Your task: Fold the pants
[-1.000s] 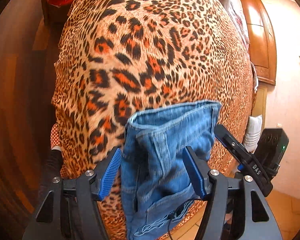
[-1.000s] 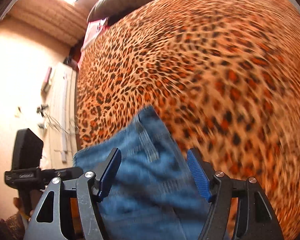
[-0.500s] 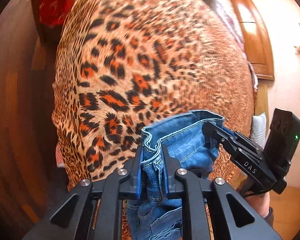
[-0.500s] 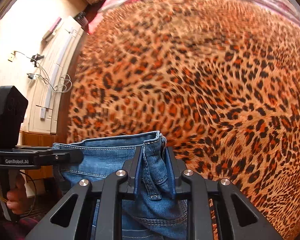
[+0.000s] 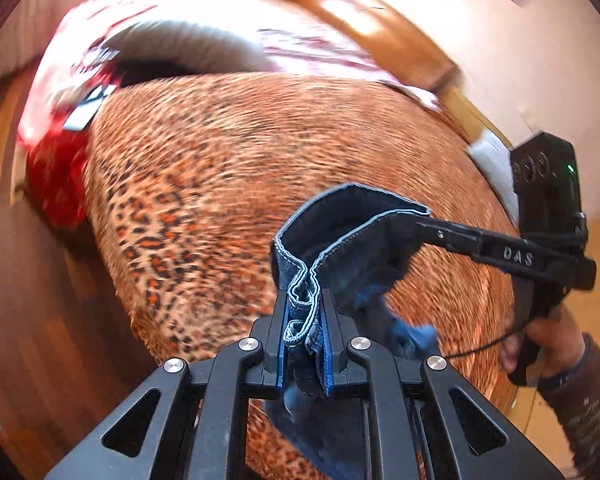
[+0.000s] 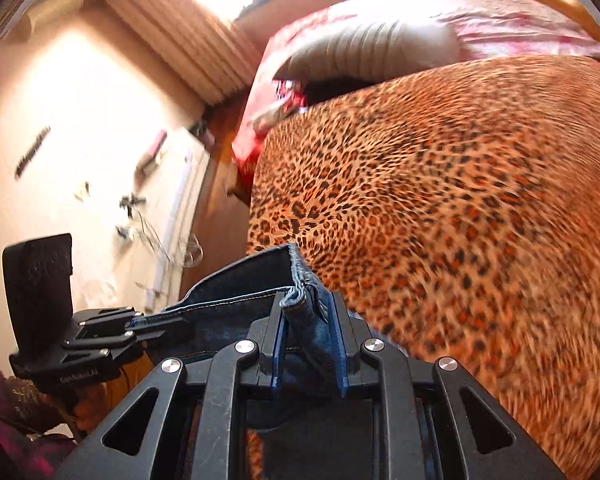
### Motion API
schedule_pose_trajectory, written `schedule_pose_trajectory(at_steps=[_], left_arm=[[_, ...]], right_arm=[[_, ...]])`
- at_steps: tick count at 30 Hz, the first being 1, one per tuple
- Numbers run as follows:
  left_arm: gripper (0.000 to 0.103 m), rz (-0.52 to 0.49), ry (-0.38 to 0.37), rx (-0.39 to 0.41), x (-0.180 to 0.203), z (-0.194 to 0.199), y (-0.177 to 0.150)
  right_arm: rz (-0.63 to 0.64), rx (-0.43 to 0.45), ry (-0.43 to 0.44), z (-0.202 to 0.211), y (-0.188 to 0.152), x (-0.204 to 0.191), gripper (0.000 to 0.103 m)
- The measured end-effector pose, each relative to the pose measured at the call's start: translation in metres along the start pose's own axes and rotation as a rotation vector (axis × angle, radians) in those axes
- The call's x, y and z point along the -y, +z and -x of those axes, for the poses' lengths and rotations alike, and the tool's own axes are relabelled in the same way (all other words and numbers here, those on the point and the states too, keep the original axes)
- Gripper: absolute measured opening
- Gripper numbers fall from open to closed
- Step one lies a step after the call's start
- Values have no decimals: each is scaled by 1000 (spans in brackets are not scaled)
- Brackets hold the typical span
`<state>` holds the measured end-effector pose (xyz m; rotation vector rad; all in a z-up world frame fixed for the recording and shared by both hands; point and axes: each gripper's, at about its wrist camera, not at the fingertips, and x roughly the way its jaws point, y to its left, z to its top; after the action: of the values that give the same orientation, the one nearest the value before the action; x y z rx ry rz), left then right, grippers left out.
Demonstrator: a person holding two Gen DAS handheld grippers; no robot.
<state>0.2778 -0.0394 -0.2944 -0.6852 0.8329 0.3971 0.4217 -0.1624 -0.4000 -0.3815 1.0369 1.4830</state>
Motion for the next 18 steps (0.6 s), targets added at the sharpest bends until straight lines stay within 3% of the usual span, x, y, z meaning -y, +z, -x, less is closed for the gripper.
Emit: schedule_pose_trajectory(at_steps=[3,7,11,13,16,18], left_arm=[[12,-70,-55,-23,30,15,-24],[13,-145,-117,-125,64,-1,-66],[13,-81,-172,-358,71,-54,-116],[12,-66,-141,-461,72,-83,-145],[14,-44,-128,-519,68,-95,-162],[15,-16,-148,-524,63,-80,-163]], right_arm=[[-53,66,8,42,-37,7,20],[-102,97,-14,75,-93,19,21],[-199,60,-92,77,-159,49,23],[-275,36,-121,72,-186,67,23],[-346,38,-129,73,-209,80,24],[-360,65,-127,84,-213,80,29]])
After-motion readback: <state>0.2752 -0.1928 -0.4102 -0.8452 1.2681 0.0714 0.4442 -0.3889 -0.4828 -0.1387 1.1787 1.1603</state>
